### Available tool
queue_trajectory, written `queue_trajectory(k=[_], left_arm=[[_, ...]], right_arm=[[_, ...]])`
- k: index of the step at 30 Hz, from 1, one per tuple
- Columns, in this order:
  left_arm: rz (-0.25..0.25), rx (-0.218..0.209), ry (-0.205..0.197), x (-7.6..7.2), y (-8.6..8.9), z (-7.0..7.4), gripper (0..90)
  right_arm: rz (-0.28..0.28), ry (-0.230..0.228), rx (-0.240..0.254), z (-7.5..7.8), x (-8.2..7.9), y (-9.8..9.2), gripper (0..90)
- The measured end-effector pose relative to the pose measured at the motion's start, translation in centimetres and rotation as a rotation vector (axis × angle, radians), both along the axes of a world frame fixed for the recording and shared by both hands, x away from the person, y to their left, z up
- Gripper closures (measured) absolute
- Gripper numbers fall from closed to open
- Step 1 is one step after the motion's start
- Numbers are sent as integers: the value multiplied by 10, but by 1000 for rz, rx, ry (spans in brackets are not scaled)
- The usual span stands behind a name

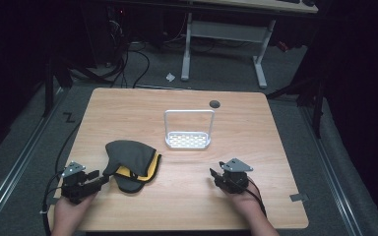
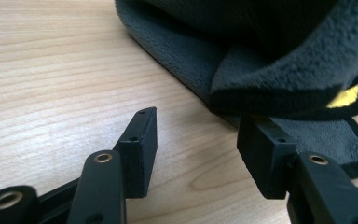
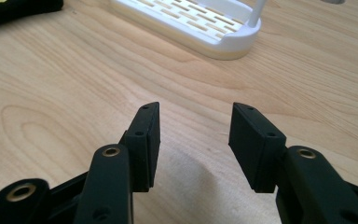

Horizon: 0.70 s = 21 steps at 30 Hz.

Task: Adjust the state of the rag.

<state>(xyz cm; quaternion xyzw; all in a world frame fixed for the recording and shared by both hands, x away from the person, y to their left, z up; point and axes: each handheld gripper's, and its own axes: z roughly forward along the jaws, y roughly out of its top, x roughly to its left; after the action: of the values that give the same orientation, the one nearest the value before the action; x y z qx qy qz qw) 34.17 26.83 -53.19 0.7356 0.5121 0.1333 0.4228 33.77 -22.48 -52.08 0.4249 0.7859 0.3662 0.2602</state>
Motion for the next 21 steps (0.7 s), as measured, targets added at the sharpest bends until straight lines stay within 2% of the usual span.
queue_trajectory(k=[2,4,8,12,15,19,21], left_arm=[[8,-11,2,0,3,0,478],[17,-19,3,0,5,-1,474],[34,-19,-15,1,8,0,426],[7,-7,-12,0,7,0,421],[-1,10,-44,-4,5,7,442],[-6,-21,-80,-6,4,21,497],[-4,-32,-62,-6,4,27,498]], right_arm=[[6,-11,-20,0,1,0,544],[2,-15,-18,0,0,-1,541],[-9,-27,-36,1,-1,-1,524],[-1,-14,-39,-2,0,3,512],[7,-9,-60,-4,-1,7,506],[24,-7,-74,-6,-3,12,503],[32,-7,-77,-7,-4,13,502]])
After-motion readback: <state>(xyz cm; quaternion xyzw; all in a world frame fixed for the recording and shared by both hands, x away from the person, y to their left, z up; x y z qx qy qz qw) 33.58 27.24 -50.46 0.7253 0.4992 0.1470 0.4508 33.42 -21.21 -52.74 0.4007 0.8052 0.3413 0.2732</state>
